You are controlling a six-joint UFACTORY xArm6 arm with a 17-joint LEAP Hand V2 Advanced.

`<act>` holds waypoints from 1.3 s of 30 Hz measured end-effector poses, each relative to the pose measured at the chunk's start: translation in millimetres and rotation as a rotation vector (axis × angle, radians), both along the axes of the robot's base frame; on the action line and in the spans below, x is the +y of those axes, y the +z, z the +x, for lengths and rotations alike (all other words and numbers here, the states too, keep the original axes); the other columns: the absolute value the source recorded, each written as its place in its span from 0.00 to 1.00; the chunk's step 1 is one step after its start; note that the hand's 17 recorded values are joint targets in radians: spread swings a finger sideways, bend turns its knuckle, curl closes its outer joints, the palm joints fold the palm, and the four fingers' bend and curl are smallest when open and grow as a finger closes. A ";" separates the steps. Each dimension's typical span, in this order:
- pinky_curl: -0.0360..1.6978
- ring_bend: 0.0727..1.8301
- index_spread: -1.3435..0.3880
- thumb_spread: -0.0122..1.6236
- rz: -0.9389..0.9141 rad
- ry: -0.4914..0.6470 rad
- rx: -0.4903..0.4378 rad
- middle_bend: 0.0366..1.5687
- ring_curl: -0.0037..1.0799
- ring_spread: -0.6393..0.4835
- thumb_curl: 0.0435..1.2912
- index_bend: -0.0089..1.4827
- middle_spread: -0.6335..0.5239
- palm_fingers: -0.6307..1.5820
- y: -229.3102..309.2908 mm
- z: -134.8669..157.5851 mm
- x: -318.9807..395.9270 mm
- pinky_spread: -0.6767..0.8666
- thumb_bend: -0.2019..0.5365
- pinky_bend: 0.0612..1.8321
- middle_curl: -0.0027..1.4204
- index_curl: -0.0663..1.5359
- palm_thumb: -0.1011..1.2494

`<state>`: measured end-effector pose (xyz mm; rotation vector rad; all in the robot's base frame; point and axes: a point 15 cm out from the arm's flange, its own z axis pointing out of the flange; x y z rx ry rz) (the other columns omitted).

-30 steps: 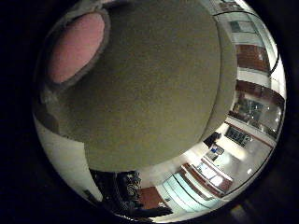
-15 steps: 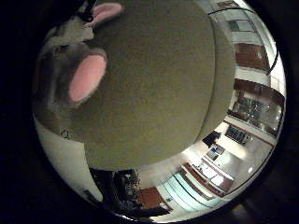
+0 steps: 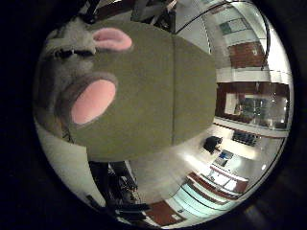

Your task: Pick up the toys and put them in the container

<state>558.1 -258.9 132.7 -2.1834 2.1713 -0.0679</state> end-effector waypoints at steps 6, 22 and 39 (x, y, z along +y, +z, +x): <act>0.40 0.79 0.64 0.42 -0.001 0.084 -0.010 0.84 0.56 0.42 0.64 0.76 0.44 0.82 86.4 -32.3 54.9 0.33 0.25 0.79 0.48 0.52 0.85; 0.45 0.79 0.64 0.42 0.053 0.453 -0.105 0.84 0.56 0.42 0.67 0.76 0.44 0.82 183.5 -99.1 322.0 0.32 0.25 0.76 0.48 0.52 0.83; 0.47 0.79 0.64 0.45 0.151 0.630 -0.084 0.84 0.56 0.42 0.68 0.76 0.44 0.82 140.6 -134.1 524.6 0.32 0.25 0.75 0.47 0.52 0.83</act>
